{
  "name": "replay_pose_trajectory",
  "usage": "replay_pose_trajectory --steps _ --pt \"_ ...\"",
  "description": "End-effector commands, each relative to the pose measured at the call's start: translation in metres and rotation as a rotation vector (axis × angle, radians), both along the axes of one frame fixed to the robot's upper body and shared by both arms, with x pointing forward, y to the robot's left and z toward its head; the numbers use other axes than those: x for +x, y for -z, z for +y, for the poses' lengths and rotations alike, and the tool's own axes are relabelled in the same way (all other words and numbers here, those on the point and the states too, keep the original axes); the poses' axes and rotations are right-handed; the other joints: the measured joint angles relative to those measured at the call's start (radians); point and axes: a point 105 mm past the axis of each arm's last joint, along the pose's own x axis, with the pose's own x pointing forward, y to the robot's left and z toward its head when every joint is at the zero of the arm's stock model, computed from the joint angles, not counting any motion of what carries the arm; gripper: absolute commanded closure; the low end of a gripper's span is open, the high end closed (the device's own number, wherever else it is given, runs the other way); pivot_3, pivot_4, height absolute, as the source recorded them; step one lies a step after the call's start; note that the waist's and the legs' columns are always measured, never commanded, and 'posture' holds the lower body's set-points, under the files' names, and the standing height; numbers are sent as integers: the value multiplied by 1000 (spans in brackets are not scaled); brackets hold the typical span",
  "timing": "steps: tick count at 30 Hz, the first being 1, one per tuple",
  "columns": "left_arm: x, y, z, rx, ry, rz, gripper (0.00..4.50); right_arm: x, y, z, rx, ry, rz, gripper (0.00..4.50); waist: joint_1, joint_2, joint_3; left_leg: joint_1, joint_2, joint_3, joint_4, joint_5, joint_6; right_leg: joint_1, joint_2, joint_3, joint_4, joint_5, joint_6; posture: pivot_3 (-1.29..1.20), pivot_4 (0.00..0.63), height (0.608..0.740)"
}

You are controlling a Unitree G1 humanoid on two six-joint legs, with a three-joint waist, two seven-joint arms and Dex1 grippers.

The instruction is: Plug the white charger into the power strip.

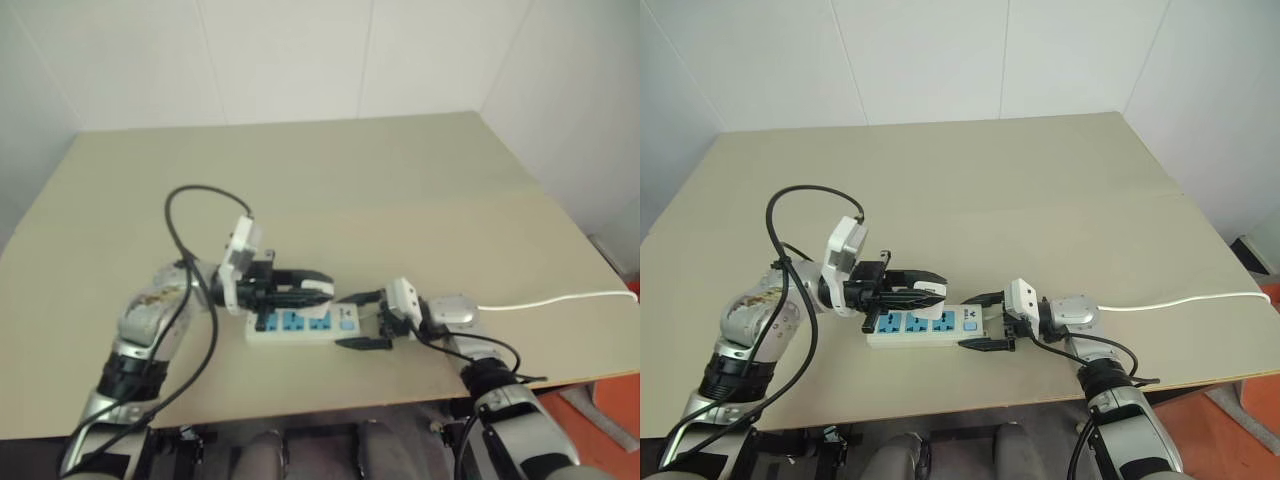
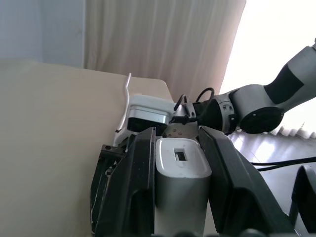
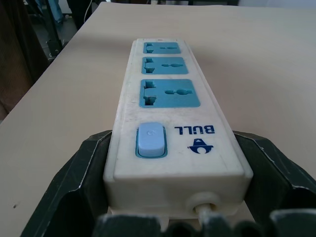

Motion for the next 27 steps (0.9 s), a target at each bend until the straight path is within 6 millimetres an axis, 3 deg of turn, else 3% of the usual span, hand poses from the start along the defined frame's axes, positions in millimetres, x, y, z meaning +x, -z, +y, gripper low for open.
replay_pose_trajectory --steps 1,17,27 --pt "2 3 0 -11 -28 -72 3457 1 10 -8 -48 41 26 1097 1 0 0 0 0 0 0 0 0 0 0 0 0 0 0 0 150 740" --pt "4 38 -15 -46 -59 -87 3457 -1 7 -11 -47 58 24 1097 8 0 0 0 0 0 -1 0 0 0 0 0 -1 0 0 0 150 740" --pt "5 47 -25 -54 -52 -98 3457 -2 7 -12 -47 72 26 1097 10 0 0 0 0 0 -1 0 0 0 0 0 -2 0 0 0 150 740"
